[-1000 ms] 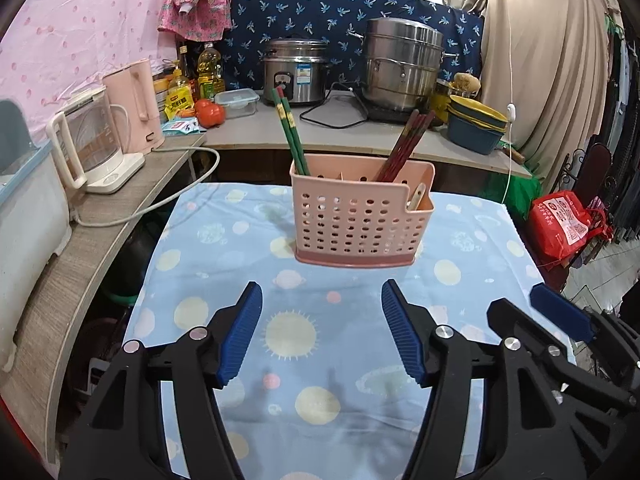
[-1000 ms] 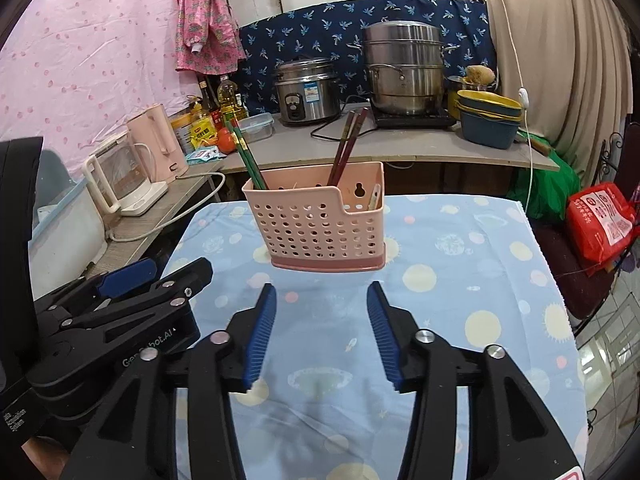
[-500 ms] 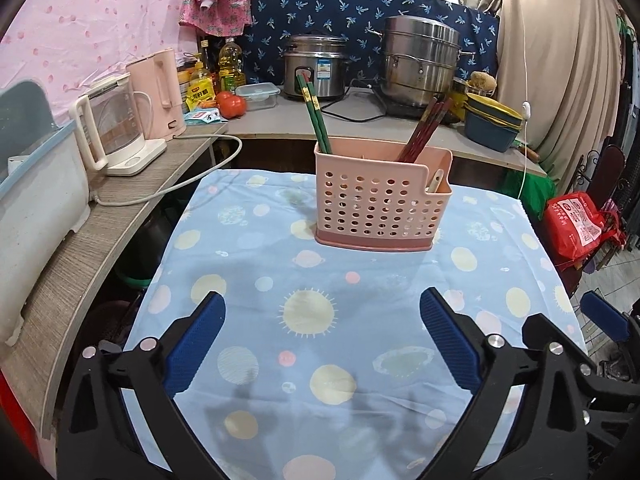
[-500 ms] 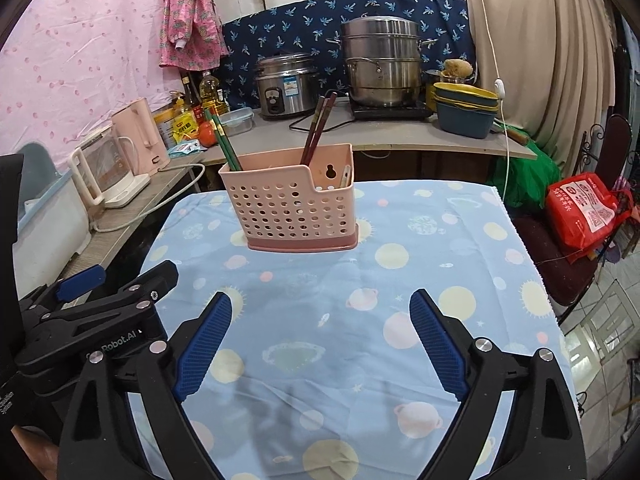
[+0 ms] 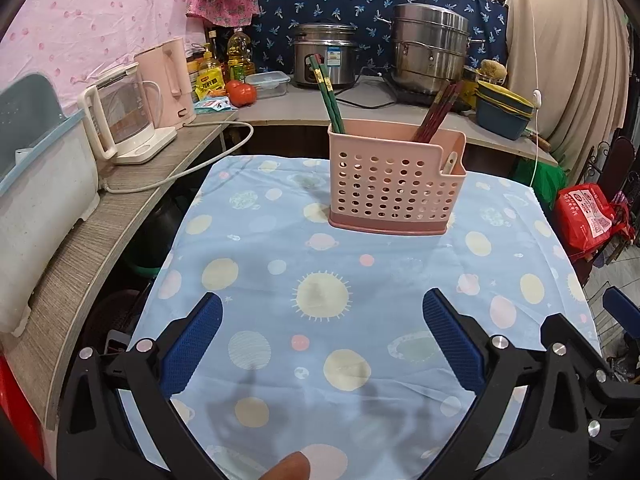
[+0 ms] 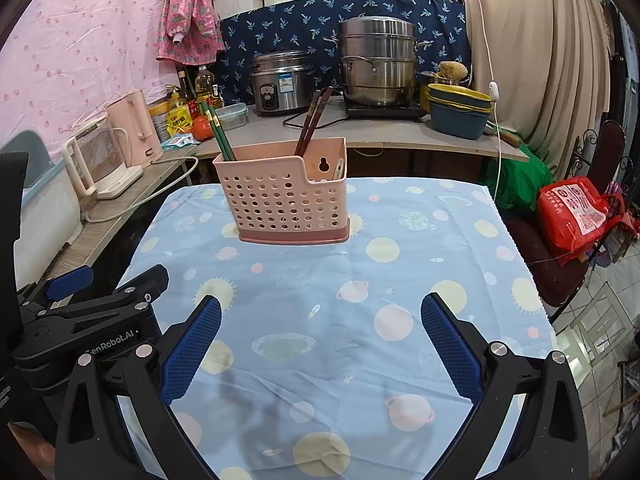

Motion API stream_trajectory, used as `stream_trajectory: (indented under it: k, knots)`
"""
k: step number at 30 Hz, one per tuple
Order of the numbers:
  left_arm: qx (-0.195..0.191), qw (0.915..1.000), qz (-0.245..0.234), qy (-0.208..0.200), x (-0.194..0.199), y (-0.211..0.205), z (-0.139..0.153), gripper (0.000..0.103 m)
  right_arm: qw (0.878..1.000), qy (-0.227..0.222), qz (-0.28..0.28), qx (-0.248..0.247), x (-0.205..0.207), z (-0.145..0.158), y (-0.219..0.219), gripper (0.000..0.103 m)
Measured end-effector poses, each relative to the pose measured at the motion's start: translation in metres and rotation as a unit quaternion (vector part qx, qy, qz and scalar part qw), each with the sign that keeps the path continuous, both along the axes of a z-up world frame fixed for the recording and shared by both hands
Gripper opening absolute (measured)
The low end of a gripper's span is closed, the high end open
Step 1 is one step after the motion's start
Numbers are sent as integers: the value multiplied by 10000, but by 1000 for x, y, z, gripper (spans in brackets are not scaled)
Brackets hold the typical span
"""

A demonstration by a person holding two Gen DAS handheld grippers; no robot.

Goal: Organize utensils

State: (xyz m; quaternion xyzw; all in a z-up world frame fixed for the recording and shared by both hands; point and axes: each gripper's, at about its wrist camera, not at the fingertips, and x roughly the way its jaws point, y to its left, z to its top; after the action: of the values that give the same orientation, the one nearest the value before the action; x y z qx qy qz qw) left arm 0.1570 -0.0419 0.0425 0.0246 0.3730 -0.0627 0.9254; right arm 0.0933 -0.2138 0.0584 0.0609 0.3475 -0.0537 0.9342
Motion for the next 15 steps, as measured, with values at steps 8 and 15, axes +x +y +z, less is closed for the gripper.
stream_trajectory:
  k: [8, 15]
  knots:
    - [29, 10000, -14, -24, -2, -1, 0, 96, 10000, 0, -8, -19, -1, -2, 1, 97]
    - [78, 9999, 91, -36, -2, -1, 1, 96, 10000, 12, -47, -9, -4, -4, 1, 97]
